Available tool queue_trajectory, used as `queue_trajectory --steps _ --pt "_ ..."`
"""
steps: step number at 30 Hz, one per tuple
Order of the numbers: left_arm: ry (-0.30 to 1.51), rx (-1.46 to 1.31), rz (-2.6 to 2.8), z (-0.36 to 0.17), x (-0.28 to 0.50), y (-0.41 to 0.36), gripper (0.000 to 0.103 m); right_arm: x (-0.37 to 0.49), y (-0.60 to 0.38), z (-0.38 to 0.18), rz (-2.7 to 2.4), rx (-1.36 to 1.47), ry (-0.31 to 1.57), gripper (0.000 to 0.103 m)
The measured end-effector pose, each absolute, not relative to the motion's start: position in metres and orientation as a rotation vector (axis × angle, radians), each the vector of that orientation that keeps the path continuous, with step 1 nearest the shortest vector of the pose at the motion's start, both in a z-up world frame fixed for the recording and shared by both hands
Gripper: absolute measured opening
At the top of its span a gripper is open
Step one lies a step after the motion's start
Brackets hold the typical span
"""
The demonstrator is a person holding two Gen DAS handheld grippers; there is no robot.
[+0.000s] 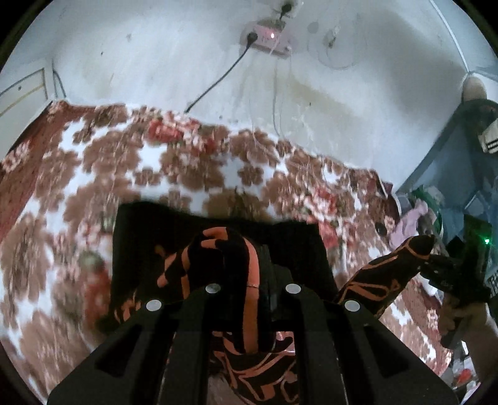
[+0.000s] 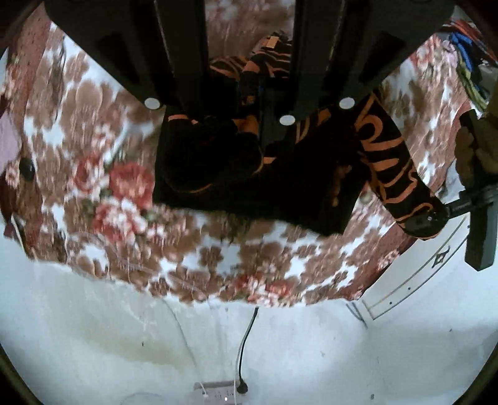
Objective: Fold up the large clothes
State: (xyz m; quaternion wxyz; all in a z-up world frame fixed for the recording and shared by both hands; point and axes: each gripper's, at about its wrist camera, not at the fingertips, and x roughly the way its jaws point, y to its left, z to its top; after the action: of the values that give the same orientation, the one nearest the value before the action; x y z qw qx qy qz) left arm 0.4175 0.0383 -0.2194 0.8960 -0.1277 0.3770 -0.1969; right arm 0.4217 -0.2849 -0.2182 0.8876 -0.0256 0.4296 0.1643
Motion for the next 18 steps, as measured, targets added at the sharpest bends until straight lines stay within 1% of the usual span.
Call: queue_trajectory --steps 3,7,10,13,15,18 --pt "0.784 -0.245 -0.401 -0.218 0.463 0.045 0.008 0.476 -0.289 -0.223 0.328 0.001 0.923 0.008" --pt "0.841 -0.276 -0.356 -0.241 0.538 0.06 0.008 0.547 -0.299 -0.247 0.269 0.032 1.004 0.008" --pt "0.918 -0.353 -0.275 -0.277 0.594 0.08 0.008 0.606 -0.31 -0.284 0.194 0.03 1.067 0.008" --pt "0.998 -0.423 -0.197 -0.317 0.634 0.098 0.008 0.645 -0.321 -0.328 0.137 0.052 1.15 0.008" --pt "1.056 -0.409 -0.144 -0.345 0.656 0.105 0.008 0.67 -0.327 -0.364 0.09 0.02 1.207 0.008" --pt "1.119 -0.374 -0.098 -0.383 0.673 0.111 0.009 0.689 -0.332 -0.403 0.07 -0.016 1.258 0.008"
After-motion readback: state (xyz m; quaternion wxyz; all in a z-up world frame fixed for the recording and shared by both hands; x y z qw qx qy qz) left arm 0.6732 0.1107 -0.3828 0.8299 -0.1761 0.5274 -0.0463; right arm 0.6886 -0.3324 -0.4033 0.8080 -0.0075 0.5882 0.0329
